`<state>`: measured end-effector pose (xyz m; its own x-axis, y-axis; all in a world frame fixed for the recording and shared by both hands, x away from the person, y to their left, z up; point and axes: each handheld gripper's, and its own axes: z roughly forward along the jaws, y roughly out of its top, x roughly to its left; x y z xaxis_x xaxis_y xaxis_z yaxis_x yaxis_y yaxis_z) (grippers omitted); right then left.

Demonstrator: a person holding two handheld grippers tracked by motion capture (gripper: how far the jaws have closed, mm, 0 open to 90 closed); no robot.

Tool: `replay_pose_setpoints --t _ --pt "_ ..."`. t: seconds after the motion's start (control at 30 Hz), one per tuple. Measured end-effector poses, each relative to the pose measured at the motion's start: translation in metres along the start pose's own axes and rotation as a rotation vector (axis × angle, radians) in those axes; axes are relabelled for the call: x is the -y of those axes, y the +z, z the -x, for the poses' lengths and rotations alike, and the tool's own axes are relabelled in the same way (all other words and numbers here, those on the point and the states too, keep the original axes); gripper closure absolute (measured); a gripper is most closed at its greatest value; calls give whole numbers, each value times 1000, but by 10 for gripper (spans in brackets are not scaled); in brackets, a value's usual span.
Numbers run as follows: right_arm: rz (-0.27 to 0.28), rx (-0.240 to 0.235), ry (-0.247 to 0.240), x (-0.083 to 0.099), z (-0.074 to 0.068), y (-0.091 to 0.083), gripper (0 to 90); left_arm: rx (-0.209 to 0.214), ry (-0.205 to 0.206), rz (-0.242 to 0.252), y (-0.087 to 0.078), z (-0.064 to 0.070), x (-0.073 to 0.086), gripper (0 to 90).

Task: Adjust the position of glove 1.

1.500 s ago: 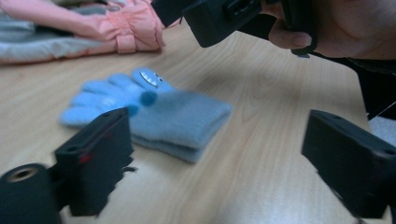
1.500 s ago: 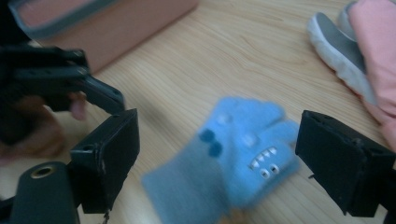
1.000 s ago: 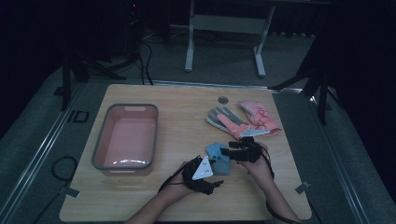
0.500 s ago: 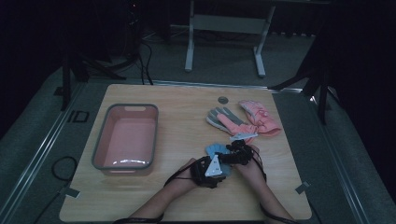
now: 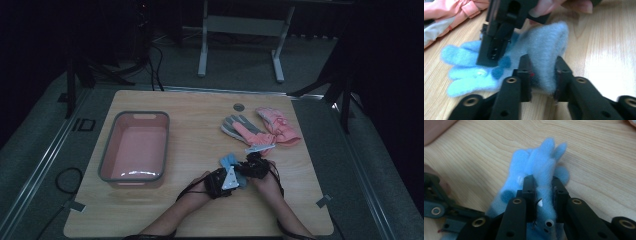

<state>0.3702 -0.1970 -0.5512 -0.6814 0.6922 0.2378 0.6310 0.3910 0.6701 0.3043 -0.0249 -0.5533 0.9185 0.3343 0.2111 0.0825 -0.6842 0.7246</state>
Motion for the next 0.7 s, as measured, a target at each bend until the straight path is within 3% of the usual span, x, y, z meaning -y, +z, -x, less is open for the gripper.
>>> replay_pose_setpoints --t 0.1,0.23,0.53,0.7 --pt "3 -28 33 -1 4 -1 791 35 -36 -17 -2 -6 -4 770" --pt "1 -40 34 -4 2 -2 799 48 -26 -33 -6 -8 -8 779" --pt "62 -97 57 -25 -5 -12 802 28 -2 -47 -28 -18 -15 787" --pt "80 -93 44 -35 -10 -17 802 16 2 -43 -42 -25 -19 787"
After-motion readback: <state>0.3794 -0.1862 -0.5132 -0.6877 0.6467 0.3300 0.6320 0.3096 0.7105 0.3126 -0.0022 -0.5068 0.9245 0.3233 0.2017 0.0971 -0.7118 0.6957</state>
